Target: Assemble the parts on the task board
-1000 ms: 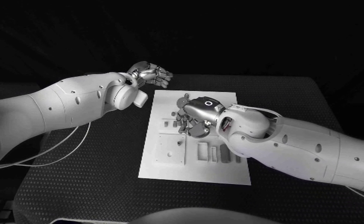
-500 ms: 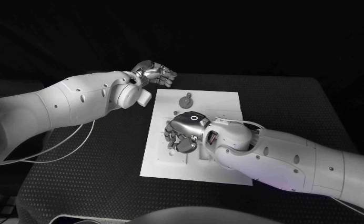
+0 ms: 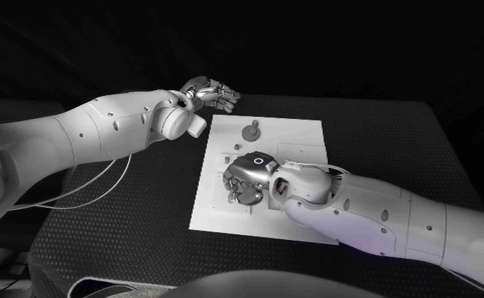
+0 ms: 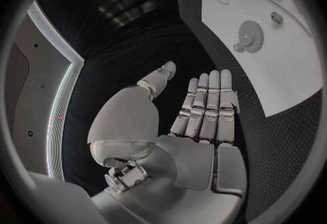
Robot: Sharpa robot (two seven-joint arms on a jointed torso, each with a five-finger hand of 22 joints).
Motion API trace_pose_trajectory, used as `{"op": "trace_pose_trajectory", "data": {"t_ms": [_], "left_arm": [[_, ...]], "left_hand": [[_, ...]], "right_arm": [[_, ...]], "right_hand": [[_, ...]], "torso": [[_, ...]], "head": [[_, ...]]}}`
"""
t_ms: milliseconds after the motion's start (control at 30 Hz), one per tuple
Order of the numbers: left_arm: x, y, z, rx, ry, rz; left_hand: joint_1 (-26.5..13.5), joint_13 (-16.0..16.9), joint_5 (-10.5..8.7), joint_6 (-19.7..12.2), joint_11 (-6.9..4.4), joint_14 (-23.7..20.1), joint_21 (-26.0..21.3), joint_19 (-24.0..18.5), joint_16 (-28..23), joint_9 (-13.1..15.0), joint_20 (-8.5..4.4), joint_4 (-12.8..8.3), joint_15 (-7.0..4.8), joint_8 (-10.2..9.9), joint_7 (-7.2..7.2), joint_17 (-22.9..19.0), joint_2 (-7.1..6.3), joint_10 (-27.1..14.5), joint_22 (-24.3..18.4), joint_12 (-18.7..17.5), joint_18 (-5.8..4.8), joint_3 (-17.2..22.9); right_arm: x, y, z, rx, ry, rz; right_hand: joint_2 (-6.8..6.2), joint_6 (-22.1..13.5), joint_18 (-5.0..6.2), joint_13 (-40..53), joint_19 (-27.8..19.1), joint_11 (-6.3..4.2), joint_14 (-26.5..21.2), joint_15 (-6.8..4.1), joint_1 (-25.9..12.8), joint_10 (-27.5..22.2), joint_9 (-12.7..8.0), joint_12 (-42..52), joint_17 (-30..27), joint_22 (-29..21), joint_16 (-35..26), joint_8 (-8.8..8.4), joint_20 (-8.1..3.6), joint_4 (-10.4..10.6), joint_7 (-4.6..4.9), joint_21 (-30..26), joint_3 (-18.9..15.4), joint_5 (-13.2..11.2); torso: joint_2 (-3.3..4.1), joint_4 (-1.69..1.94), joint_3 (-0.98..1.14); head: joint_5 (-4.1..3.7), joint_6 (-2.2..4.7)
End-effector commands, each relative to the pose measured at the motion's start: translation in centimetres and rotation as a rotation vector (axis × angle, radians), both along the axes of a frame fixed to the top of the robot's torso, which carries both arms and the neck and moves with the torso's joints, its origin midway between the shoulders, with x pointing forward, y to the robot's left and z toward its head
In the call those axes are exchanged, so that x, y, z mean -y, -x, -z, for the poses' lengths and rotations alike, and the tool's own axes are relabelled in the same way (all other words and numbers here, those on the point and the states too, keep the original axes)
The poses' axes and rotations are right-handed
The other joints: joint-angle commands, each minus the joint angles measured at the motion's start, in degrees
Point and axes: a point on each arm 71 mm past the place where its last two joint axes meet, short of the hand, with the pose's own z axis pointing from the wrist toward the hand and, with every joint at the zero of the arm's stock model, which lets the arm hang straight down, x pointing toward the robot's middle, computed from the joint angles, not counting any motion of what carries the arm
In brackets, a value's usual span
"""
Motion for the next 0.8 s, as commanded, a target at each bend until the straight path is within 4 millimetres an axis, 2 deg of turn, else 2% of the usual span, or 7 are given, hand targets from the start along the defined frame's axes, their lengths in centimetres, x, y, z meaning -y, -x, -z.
{"op": "trace_pose_trajectory", "data": {"t_ms": [33, 800], "left_arm": [[0.27, -0.03, -0.16, 0.004, 0.014, 0.015], [0.18, 0.0, -0.16, 0.003, 0.013, 0.014]], "left_hand": [[-0.29, -0.07, 0.04, -0.12, -0.1, 0.41, 0.13, -0.35, -0.38, -0.1, 0.06, 0.28, 0.18, 0.27, -0.11, 0.07, -0.33, -0.39, 0.07, 0.2, 0.83, -0.07], [-0.3, -0.12, 0.04, -0.15, -0.09, 0.43, 0.11, -0.35, -0.46, -0.12, 0.06, 0.29, 0.18, 0.31, -0.11, 0.17, -0.33, -0.4, 0.08, 0.23, 0.83, -0.08]], "right_arm": [[-0.23, 0.21, 0.34, 0.012, 0.022, -0.015], [-0.24, 0.17, 1.2, 0.004, 0.056, -0.013]], "right_hand": [[0.81, -0.02, 7.41, 3.09, 0.0, 0.21, 0.32, -0.1, 0.34, 0.15, 0.07, 0.11, 0.06, 0.96, -0.01, 0.16, -0.29, 0.0, 0.07, 0.28, 0.26, 0.11], [0.84, -0.05, 7.41, 3.26, 0.01, 0.2, 0.36, -0.11, 0.26, 0.16, 0.21, 0.1, 0.13, 0.95, -0.02, 0.19, -0.33, -0.01, 0.06, 0.34, 0.3, 0.11]], "torso": [[-0.02, -0.01, -0.02], [-0.03, -0.13, 0.03]], "head": [[0.14, -0.15], [0.28, -0.55]]}}
